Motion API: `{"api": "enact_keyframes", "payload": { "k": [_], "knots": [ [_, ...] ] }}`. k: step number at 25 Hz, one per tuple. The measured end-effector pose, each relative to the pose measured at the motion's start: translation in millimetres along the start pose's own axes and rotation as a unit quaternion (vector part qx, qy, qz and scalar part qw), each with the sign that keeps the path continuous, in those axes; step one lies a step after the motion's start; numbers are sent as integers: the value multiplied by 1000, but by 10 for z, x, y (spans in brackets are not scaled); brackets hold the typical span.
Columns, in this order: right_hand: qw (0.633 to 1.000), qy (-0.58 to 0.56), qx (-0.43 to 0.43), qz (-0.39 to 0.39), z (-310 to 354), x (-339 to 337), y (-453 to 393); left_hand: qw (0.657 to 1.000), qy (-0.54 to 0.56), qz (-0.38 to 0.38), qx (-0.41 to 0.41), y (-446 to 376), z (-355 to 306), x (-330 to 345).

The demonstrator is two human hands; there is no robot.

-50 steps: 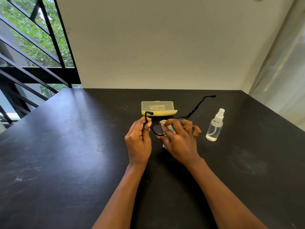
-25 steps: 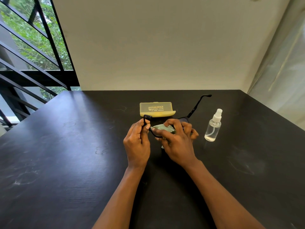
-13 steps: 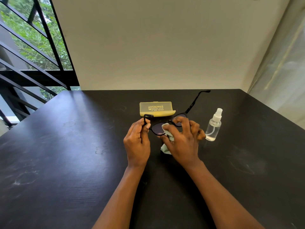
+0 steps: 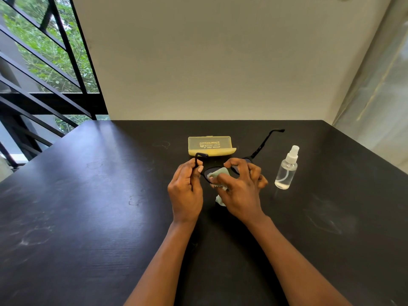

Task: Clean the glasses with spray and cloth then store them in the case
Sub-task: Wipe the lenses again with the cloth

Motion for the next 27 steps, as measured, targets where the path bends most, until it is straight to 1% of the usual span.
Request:
{"api": "enact_keyframes", "payload": {
  "k": [4,6,9,12,17,20,22,25,27],
  "knots": [
    [996,87,9,-25,-32,-67,19,1000,-15,7,10,-1,-14,19],
    [993,118,17,-20,-44,-29,11,1000,-16,5,8,-9,-3,14],
    [994,110,15,4,-33,68,11,1000,-20,4,5,-11,7,14],
    [997,62,8,34,-22,132,5,1000,-25,7,9,0,-6,20],
    [1000,19,-11,20,2,86,-7,1000,-26,6,4,1,-9,27],
    [999,35,-17,-4,5,14,3,999,-32,8,-5,-2,11,26],
    [998,63,0,-11,-25,-23,6,999,-36,6,-7,-6,16,17],
    [994,104,14,-1,-38,-2,7,999,-32,7,-2,-14,0,16],
    [994,111,14,11,-30,46,5,1000,-28,11,-1,-13,-4,20]
  ]
}}
Point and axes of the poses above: each hand's wrist, its own y-axis away from the middle knuckle, its own x-axis out of the palm, z = x × y, the point moved 10 cm from there along -y, towards the middle knuckle, and after that the axes turned 6 degrees about z, right-handed, at the moved point
